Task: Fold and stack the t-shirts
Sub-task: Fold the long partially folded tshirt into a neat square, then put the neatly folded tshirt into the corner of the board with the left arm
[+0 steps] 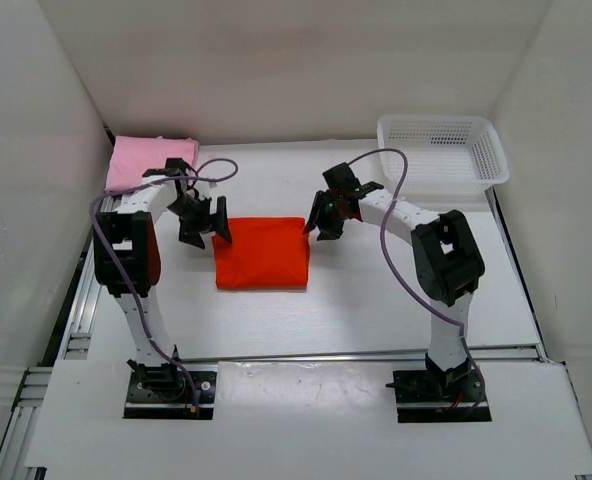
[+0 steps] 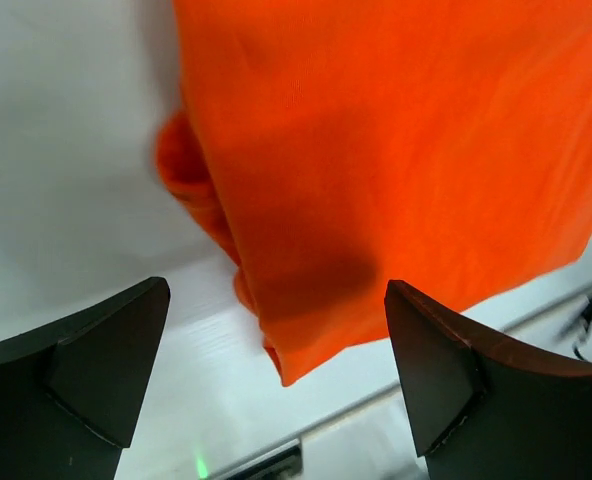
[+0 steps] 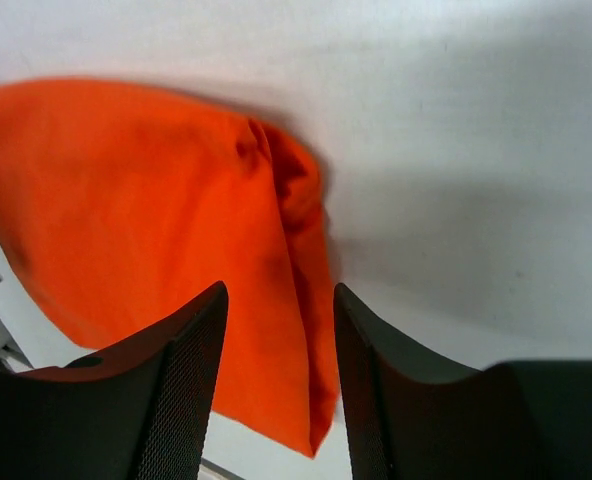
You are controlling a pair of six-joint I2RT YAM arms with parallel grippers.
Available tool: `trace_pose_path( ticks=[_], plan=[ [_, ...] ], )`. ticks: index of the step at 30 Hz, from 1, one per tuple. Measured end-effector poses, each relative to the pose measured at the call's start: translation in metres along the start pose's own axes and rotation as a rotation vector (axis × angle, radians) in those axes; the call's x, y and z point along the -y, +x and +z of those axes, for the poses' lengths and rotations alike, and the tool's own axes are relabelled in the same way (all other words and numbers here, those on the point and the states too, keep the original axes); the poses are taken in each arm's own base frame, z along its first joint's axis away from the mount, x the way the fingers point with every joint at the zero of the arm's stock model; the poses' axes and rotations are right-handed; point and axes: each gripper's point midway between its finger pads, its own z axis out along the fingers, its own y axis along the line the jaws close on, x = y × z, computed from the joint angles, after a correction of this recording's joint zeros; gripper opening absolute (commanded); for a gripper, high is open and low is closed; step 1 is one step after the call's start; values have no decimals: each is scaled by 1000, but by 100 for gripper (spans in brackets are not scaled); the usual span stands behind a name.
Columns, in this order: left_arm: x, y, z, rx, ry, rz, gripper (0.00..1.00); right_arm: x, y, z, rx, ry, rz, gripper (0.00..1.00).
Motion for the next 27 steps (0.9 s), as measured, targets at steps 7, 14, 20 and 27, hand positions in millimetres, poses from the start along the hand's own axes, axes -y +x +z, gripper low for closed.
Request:
trace_pose_path(
  ticks=[7, 14, 20, 27],
  plan=[
    [7, 42, 28, -169, 109, -98, 98, 22, 51, 10, -113, 43, 11, 52],
    [27, 53, 40, -255, 282, -191, 58, 14, 60, 19, -133, -17, 51, 42],
    [36, 62, 52, -350, 393, -282, 12, 8, 64, 23, -147, -70, 91, 39],
    [23, 25, 42, -296, 398, -291, 10, 5, 65, 24, -149, -91, 102, 42]
  ],
)
